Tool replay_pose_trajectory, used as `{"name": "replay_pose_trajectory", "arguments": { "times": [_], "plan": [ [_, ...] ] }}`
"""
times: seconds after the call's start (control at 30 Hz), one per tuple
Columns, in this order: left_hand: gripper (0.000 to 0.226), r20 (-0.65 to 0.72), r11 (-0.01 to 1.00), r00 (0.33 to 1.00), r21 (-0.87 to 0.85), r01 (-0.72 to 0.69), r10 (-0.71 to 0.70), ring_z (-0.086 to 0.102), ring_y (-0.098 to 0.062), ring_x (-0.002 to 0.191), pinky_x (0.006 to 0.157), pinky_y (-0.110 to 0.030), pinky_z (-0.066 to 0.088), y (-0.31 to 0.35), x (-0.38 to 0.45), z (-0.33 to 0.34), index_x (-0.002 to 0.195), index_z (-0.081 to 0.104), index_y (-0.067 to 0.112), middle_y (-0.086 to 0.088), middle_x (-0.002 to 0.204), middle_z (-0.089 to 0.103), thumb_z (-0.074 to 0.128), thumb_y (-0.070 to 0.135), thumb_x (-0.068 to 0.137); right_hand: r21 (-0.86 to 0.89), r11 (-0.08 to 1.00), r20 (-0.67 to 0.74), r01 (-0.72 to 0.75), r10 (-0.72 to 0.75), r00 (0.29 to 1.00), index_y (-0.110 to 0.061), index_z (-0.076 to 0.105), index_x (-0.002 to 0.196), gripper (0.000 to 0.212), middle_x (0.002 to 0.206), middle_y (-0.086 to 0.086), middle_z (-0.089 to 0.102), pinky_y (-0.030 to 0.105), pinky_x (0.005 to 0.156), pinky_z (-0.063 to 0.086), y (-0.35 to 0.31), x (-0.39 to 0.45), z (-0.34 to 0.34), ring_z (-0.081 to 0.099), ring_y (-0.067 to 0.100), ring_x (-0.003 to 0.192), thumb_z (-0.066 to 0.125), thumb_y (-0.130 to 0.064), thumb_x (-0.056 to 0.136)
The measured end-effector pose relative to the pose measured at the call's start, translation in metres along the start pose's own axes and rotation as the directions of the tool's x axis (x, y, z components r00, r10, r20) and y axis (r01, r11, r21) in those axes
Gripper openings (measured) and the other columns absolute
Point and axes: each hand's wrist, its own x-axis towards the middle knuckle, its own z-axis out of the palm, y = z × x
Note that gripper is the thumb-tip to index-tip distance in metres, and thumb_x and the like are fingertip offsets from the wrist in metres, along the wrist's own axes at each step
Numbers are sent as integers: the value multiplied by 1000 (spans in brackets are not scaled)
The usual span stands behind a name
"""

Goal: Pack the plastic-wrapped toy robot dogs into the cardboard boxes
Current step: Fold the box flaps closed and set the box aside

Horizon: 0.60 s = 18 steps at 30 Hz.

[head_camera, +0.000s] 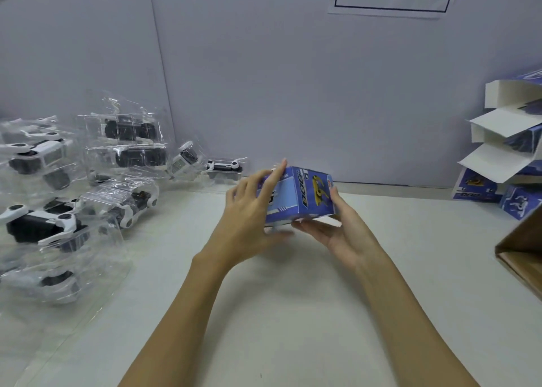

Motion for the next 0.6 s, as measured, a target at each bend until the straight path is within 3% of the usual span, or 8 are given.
{"name": "replay_pose_trajectory", "arguments": {
  "times": [0.07,0.13,0.2,0.23,0.33,0.43,0.5,0.6],
  "plan": [
    [105,-101,987,995,-162,-10,-6,48,-23,131,108,-52,43,-7,1,-3,164,23,24,-3,147,46,82,53,82,-276,961,-31,28,-38,999,-13,68,125,56,112,17,76,47,73,65,-1,0,3,78,36,93,54,-61,101],
    [101,-136,974,990,-224,-8,-23,48,-15,129,112,-45,39,-11,1,-8,163,27,28,6,144,50,81,54,81,-445,873,19,198,-212,977,-27,50,141,59,134,10,68,36,80,63,-2,0,3,76,25,104,51,-66,97],
    [96,-130,986,991,-169,-6,-17,46,-14,126,112,-40,31,-11,1,-10,161,33,33,15,145,52,77,60,80,-520,717,267,464,-380,886,-45,32,154,69,159,-12,44,18,99,50,-5,-3,1,54,3,135,60,-61,93],
    [93,-123,989,992,-144,-14,-4,46,-15,125,111,-39,29,-11,0,-11,160,36,34,18,146,52,75,64,80,-520,669,399,531,-359,844,-50,28,156,76,161,-21,37,12,101,46,-5,-5,-1,44,-7,140,68,-54,92],
    [87,-106,988,994,-147,-41,26,48,-14,132,111,-36,28,-14,0,-15,155,44,34,21,155,48,73,66,79,-544,586,563,600,-275,779,-51,31,156,88,152,-27,45,6,88,49,-3,-2,-6,51,-8,131,82,-39,85],
    [73,-208,999,978,-41,7,-15,48,-19,142,115,-45,30,-17,1,-10,146,59,28,10,157,50,77,61,82,-617,533,370,579,-453,811,-56,50,142,66,120,-25,65,18,82,57,-1,4,-13,62,2,114,81,-47,84],
    [80,-245,973,942,-39,226,-228,40,-21,148,115,-46,28,-17,2,-1,146,58,32,3,160,44,74,71,79,-610,621,213,491,-468,857,-53,59,134,56,105,-16,71,24,82,60,-1,8,-16,68,6,100,76,-58,81],
    [96,-92,788,848,-433,437,-521,52,-14,137,112,-43,45,-17,-2,6,150,36,43,9,146,54,78,75,70,-537,763,57,360,-393,918,-36,65,127,49,98,-1,78,36,75,64,1,13,-17,76,14,91,70,-60,85]
  ]
}}
